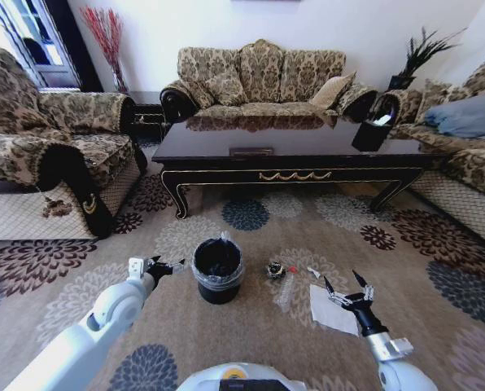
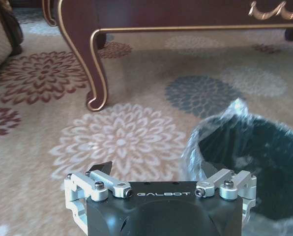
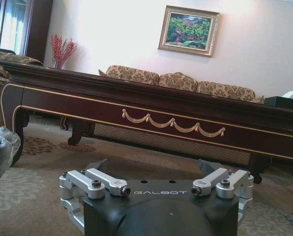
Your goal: Move to the front of the table and pick up the trash from the floor, then place it into the trash bin.
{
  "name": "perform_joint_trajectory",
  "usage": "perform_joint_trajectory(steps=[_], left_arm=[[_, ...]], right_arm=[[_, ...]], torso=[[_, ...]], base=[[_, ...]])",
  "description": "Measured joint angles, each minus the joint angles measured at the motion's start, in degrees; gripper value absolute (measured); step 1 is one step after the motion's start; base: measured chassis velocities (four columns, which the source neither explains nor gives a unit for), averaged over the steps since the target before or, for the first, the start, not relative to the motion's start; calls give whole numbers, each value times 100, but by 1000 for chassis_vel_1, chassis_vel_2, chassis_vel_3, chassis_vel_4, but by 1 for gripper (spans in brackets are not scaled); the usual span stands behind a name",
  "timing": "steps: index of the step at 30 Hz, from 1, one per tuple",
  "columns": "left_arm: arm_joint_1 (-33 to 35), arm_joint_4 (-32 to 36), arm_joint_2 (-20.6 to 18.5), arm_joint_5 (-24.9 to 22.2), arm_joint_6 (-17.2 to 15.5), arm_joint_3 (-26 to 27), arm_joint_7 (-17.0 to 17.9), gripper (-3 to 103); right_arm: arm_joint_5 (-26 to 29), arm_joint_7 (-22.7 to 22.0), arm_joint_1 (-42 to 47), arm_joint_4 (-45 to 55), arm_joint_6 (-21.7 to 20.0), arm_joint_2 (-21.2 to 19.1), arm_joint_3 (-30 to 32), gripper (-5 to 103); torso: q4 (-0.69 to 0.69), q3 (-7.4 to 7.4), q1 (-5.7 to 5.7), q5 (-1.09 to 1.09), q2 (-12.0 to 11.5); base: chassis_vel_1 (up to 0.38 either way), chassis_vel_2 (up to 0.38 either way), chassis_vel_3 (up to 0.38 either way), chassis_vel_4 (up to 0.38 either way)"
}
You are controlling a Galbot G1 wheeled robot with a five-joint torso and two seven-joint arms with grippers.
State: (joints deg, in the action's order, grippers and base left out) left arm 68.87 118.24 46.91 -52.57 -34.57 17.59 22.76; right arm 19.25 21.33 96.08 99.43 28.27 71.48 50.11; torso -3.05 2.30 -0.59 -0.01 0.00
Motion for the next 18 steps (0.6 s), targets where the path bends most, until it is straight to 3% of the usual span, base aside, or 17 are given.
perform_joint_trajectory(steps=[11,18], left_arm=[[-617,-260,326,-514,-42,-636,225,100],[-1182,-812,569,-1005,-147,-1117,404,100]], right_arm=[[11,6,50,-10,-2,12,26,100],[-16,0,24,-40,-1,60,-12,100]], torso=[[-1,0,0,1,0],[-1,0,0,2,0]], base=[[0,0,0,0],[0,0,0,0]])
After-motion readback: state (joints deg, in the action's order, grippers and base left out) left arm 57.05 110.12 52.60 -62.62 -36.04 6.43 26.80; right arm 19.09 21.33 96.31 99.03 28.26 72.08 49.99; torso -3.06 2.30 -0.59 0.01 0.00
